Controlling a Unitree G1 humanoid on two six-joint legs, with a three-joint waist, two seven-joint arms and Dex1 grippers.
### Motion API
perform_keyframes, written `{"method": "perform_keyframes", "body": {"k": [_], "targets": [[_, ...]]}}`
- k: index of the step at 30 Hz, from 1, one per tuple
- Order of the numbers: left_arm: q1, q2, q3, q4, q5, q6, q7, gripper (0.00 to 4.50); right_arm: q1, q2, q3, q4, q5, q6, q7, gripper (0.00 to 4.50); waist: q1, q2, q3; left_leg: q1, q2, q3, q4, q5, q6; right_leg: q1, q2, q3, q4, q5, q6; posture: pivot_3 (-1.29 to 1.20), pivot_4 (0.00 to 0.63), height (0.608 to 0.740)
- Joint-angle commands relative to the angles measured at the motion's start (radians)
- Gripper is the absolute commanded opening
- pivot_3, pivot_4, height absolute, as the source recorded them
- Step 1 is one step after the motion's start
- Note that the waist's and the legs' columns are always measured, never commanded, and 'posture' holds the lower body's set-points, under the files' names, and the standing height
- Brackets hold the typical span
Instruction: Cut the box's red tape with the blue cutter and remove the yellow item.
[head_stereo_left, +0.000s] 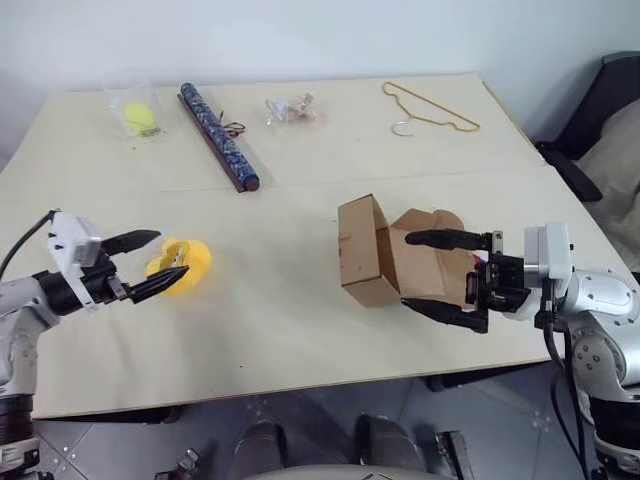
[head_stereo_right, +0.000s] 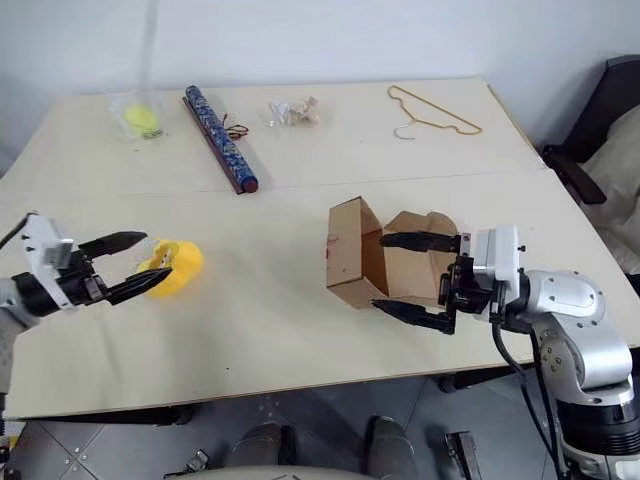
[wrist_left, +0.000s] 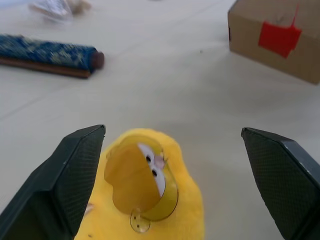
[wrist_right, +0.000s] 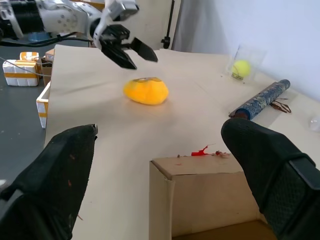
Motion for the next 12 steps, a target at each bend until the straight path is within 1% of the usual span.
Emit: {"method": "perform_keyframes", "body": {"k": [1,2,4,6,9,12], "targets": [[0.154,0.070,0.148,-0.018,0.043,-0.040,-0.023,4.47,0.020,-0.048,-0.071,0.015,0.014,-0.014,0.035,4.50,-0.003,0.000,0.000,0.000,0.000,0.000,0.000,0.000,0.000,0.000,0.000,0.000,0.000,0.000,0.000,0.00,0.150,0.740],[0.220,0.077,0.195,0.001,0.089,-0.091,-0.012,4.47,0.026,-0.060,-0.074,0.026,0.007,-0.019,0.047,4.50,-0.006,0.000,0.000,0.000,0.000,0.001,-0.001,-0.001,-0.001,-0.001,0.000,0.000,-0.001,0.000,0.000,0.00,0.150,0.740],[0.332,0.056,0.255,-0.001,0.138,-0.183,-0.008,4.47,0.022,-0.073,-0.081,0.054,0.007,-0.029,0.068,4.50,-0.015,0.000,0.000,0.001,0.001,0.003,-0.003,-0.001,-0.001,-0.001,0.000,0.000,-0.001,-0.001,-0.001,0.00,0.150,0.740],[0.414,0.015,0.296,-0.047,0.123,-0.203,-0.006,4.47,-0.015,-0.074,-0.067,0.103,-0.013,-0.054,0.088,4.50,-0.019,0.000,0.000,0.001,0.001,0.003,-0.003,-0.002,-0.001,-0.001,0.000,0.000,-0.002,-0.001,-0.001,0.00,0.150,0.740],[0.448,-0.051,0.319,-0.071,0.115,-0.233,0.057,4.47,-0.058,-0.058,-0.050,0.148,-0.042,-0.074,0.073,4.50,-0.017,0.001,0.000,0.002,0.001,0.004,-0.001,-0.002,0.000,-0.001,-0.001,0.000,-0.003,-0.001,-0.001,0.00,0.150,0.740],[0.461,-0.096,0.306,-0.124,0.114,-0.248,0.094,4.47,-0.043,-0.058,-0.061,0.142,-0.040,-0.067,0.066,4.50,-0.008,0.000,0.000,0.002,0.001,0.003,-0.001,-0.003,-0.001,-0.001,-0.001,-0.001,-0.005,-0.001,-0.001,0.00,0.150,0.740]]}}
